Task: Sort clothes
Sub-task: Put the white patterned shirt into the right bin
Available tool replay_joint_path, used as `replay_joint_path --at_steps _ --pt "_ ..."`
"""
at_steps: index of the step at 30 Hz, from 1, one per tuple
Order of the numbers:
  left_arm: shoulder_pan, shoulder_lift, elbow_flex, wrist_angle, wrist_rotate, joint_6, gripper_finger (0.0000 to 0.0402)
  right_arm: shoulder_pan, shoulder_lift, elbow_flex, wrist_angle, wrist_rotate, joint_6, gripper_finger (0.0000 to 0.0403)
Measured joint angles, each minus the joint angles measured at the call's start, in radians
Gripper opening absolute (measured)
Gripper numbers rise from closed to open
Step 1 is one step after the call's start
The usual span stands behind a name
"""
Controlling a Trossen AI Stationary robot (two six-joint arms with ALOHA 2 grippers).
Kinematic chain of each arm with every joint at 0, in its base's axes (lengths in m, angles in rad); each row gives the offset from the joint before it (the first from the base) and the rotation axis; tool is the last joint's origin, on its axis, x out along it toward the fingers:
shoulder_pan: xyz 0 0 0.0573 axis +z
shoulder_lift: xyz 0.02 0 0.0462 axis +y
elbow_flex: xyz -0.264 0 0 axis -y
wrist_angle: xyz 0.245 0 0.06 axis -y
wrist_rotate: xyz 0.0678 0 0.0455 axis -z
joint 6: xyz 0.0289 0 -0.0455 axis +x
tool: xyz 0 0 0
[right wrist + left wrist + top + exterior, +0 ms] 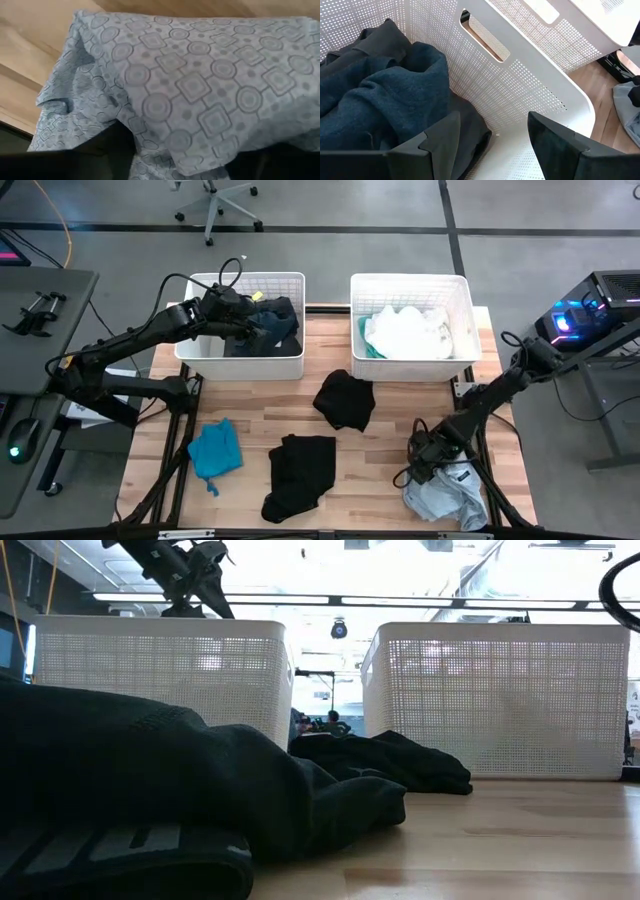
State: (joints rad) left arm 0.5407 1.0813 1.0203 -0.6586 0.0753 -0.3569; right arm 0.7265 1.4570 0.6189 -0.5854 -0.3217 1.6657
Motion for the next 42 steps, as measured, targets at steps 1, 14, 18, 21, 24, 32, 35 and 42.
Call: replay_joint_path --at_steps 1,14,18,21,24,32,35,42 --pt "0.000 0.000 0.000 0.000 0.000 0.000 0.0220 0.004 0.000 0.000 0.003 0.009 0.002 0.0215" --pt "0.000 0.000 0.000 0.001 0.000 0.002 0.0220 0.055 0.000 0.000 0.006 0.084 0.013 0.0033" --pt "0.000 0.000 0.000 0.001 0.000 0.001 0.0220 0.055 -0.005 0.008 0.021 0.117 0.038 0.0033" --pt "0.000 0.000 0.000 0.003 0.000 0.002 0.0220 0.056 -0.005 0.034 0.021 0.220 0.056 0.0032" --pt "0.000 0.000 0.000 0.008 0.000 0.001 0.0220 0.053 -0.003 0.059 0.018 0.328 0.068 0.0032" --pt "0.000 0.000 0.000 0.012 0.000 0.001 0.0220 0.017 0.000 0.152 -0.035 0.510 0.082 0.0030" --pt "0.000 0.000 0.000 0.027 0.000 0.001 0.0220 0.005 0.000 0.209 -0.039 0.543 0.006 0.0030" --pt "0.000 0.000 0.000 0.036 0.000 0.001 0.0220 -0.034 -0.001 0.371 -0.216 0.549 -0.194 0.0029"
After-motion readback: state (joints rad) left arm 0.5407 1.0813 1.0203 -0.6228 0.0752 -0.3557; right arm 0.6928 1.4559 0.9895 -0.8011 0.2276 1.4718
